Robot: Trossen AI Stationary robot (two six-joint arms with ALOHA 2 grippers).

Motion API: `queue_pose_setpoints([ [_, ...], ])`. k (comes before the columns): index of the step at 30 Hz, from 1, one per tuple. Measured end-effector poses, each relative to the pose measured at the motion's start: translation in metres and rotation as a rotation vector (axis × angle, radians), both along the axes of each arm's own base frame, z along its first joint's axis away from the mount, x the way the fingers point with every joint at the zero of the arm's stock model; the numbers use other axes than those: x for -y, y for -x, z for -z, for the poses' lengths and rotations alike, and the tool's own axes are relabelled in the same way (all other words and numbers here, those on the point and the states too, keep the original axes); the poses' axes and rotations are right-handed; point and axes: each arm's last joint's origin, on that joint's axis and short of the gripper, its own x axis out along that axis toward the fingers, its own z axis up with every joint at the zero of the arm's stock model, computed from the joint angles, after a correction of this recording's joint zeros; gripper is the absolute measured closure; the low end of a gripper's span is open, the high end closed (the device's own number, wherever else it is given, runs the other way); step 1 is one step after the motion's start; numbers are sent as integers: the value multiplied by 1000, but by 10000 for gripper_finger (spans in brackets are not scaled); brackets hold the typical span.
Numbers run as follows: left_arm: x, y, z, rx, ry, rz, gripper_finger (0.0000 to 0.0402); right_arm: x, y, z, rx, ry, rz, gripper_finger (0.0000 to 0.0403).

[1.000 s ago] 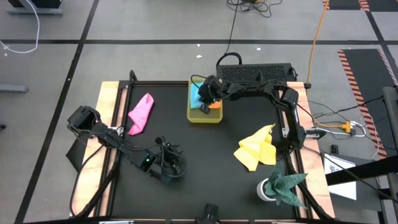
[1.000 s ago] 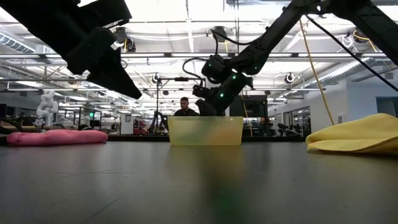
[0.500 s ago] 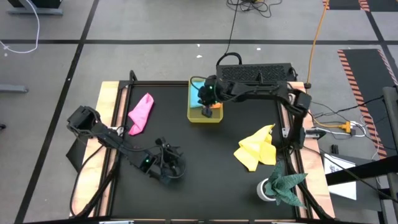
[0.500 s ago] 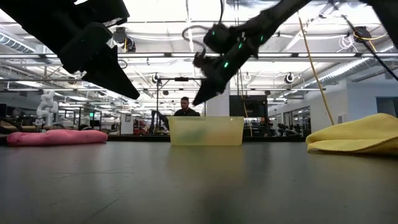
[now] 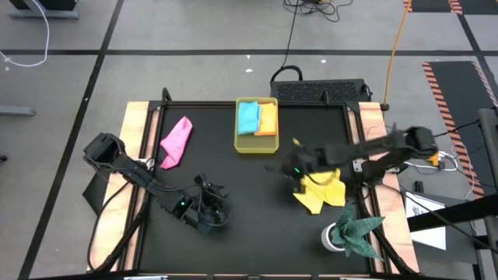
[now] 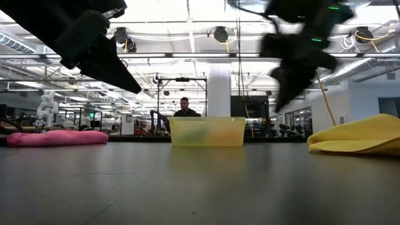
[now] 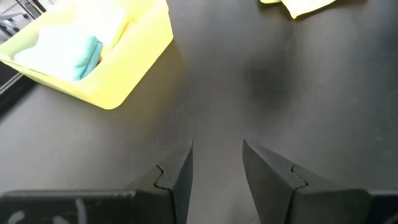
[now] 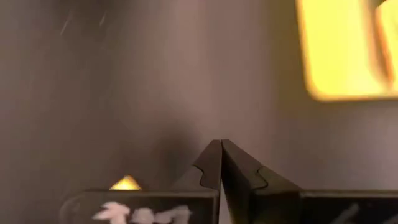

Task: Fold microfiber towels
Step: Fold the yellow towel

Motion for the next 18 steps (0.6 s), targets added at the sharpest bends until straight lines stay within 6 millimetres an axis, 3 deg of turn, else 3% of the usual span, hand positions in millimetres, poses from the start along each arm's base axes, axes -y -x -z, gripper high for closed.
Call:
queue_pose_setpoints([
  [4,-2,-1,0,-2,-5,-6,259,-19,39,20,-8,-27,-44,402],
  [8,-5,-3,0,-1,-5,-15,259,-22,58,16,-8,-92,58,378],
  [13,-8,-5,0,-4,-11,-21,259,-18,70,7,-46,-145,197,310],
  [18,-10,-6,0,-3,-9,-29,259,-13,91,14,-262,-265,390,235],
])
